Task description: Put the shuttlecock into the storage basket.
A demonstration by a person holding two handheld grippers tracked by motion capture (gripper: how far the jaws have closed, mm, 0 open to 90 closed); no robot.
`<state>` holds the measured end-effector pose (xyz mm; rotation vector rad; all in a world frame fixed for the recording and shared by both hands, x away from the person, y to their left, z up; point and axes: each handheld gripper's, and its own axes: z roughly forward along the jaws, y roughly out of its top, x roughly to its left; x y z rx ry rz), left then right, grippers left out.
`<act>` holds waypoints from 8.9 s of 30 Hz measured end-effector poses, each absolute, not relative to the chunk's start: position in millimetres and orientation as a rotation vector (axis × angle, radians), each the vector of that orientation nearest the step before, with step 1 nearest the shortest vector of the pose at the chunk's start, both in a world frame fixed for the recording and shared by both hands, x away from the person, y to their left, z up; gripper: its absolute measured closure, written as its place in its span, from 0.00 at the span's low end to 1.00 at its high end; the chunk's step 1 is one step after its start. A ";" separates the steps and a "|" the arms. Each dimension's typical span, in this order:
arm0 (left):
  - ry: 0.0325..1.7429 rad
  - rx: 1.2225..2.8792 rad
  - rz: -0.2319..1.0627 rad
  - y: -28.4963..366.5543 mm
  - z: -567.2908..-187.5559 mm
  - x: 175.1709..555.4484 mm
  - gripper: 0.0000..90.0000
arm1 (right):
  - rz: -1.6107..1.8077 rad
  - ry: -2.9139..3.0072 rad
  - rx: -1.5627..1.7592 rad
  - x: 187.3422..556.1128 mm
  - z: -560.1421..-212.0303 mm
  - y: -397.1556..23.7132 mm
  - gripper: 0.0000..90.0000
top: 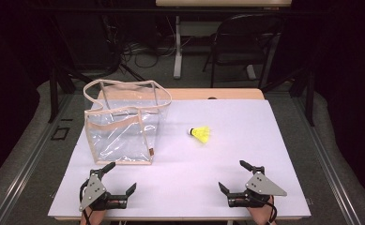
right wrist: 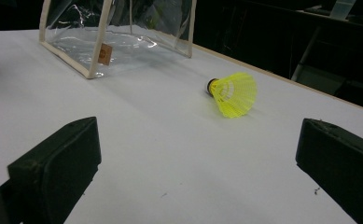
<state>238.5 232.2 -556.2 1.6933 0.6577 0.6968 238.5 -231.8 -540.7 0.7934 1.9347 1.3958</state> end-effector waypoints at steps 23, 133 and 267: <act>0.655 1.703 0.687 231.2 -556.9 238.5 0.00 | 1.290 2.072 0.832 281.1 -543.2 -207.8 0.00; 0.651 1.708 0.680 232.2 -557.2 239.8 0.00 | 1.140 2.227 0.997 410.1 -559.7 -165.2 0.97; 0.649 1.713 0.689 231.3 -556.9 240.2 0.00 | 1.283 2.045 0.811 372.2 -474.2 -170.7 1.00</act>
